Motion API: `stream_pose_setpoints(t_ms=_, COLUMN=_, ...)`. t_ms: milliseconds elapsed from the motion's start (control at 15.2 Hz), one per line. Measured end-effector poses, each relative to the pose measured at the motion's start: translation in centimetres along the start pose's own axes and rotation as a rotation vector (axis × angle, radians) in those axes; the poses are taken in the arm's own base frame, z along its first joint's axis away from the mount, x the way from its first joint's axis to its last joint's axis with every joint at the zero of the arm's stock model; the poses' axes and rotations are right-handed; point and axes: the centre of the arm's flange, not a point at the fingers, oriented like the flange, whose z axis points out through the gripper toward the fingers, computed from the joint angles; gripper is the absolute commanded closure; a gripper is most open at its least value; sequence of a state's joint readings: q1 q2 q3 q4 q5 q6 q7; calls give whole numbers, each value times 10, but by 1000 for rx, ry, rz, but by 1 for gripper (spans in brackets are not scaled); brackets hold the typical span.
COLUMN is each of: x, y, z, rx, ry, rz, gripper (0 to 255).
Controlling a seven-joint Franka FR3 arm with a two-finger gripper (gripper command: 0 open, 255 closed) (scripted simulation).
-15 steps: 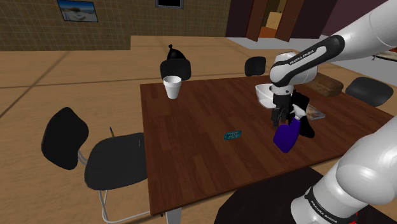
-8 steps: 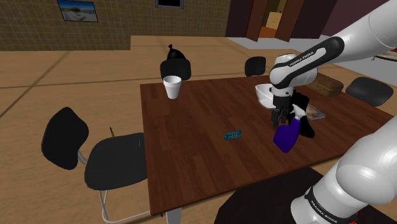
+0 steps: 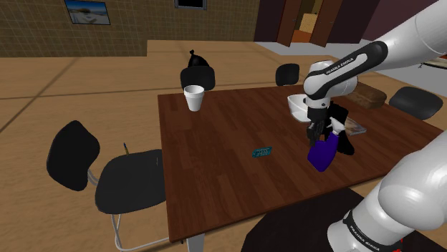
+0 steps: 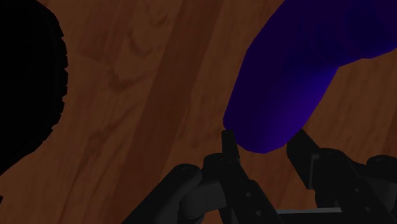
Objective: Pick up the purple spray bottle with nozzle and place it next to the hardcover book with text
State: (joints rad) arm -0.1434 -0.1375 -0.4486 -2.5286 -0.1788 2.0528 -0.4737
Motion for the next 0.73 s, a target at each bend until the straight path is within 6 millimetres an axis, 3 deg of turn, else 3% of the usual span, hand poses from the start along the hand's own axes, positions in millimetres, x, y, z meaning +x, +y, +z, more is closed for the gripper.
stream_pose_setpoints(t_ms=264, x=0, y=0, z=-2, rx=0, ry=-1, rz=0, gripper=255)
stream_pose_setpoints(t_ms=726, x=-12, y=-4, z=-34, rx=1, ry=-1, rz=0, gripper=255)
